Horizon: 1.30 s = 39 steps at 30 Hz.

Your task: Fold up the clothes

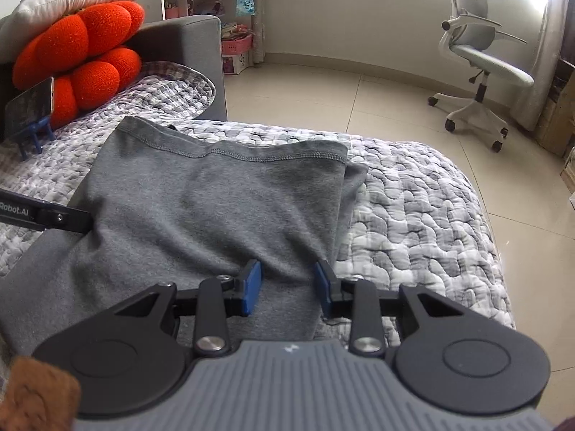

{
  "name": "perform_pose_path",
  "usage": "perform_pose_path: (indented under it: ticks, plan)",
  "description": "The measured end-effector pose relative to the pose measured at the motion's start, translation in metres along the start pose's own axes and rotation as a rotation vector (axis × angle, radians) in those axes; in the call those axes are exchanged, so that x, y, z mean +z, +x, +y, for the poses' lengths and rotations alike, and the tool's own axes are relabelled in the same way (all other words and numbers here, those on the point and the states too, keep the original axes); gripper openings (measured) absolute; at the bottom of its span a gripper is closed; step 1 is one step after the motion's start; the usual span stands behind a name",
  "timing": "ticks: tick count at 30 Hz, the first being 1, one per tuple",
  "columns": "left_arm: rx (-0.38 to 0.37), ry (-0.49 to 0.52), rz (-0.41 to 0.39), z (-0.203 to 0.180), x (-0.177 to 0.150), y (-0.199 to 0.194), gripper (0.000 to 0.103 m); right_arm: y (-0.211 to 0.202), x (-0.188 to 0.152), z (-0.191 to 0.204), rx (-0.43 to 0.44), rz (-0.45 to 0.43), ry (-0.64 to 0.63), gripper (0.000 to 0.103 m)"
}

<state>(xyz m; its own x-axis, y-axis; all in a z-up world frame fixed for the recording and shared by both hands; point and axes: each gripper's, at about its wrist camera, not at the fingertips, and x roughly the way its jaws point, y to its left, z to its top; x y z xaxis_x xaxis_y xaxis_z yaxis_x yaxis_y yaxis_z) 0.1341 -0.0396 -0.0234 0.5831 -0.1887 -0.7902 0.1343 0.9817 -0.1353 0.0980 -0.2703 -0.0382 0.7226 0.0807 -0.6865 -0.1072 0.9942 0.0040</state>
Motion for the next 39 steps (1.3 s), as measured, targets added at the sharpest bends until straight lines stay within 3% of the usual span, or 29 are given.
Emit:
perform_pose_path:
  ticks: [7, 13, 21, 24, 26, 27, 28, 30, 33, 39]
  plan:
    - [-0.001, -0.091, -0.066, 0.022, 0.025, 0.002, 0.056, -0.004, 0.021, -0.012, 0.019, -0.057, 0.013, 0.034]
    - [-0.064, -0.146, -0.139, 0.032, 0.041, 0.014, 0.056, 0.009, 0.037, -0.027, 0.037, -0.108, 0.025, 0.038]
    - [-0.118, -0.099, -0.184, 0.024, 0.054, 0.034, 0.056, 0.038, 0.045, -0.035, 0.046, -0.097, 0.002, 0.042]
    - [-0.105, -0.058, -0.199, 0.017, 0.057, 0.04, 0.056, 0.046, 0.047, -0.04, 0.066, -0.096, 0.018, 0.042]
    - [-0.09, -0.021, -0.211, 0.01, 0.058, 0.043, 0.053, 0.05, 0.049, -0.041, 0.078, -0.095, 0.023, 0.036]
    - [-0.084, -0.001, -0.219, 0.008, 0.059, 0.044, 0.047, 0.05, 0.049, -0.04, 0.077, -0.096, 0.014, 0.027]
    - [-0.078, 0.012, -0.214, 0.006, 0.06, 0.047, 0.027, 0.048, 0.051, -0.039, 0.075, -0.102, 0.007, 0.02]
    - [-0.078, 0.022, -0.21, 0.006, 0.063, 0.051, 0.007, 0.042, 0.055, -0.039, 0.073, -0.122, 0.003, 0.015]
    - [-0.093, 0.019, -0.215, 0.008, 0.064, 0.051, 0.006, 0.037, 0.06, -0.044, 0.091, -0.149, 0.038, 0.009]
    - [-0.148, -0.069, -0.252, 0.02, 0.07, 0.044, 0.006, 0.035, 0.065, -0.057, 0.124, -0.175, 0.125, 0.007]
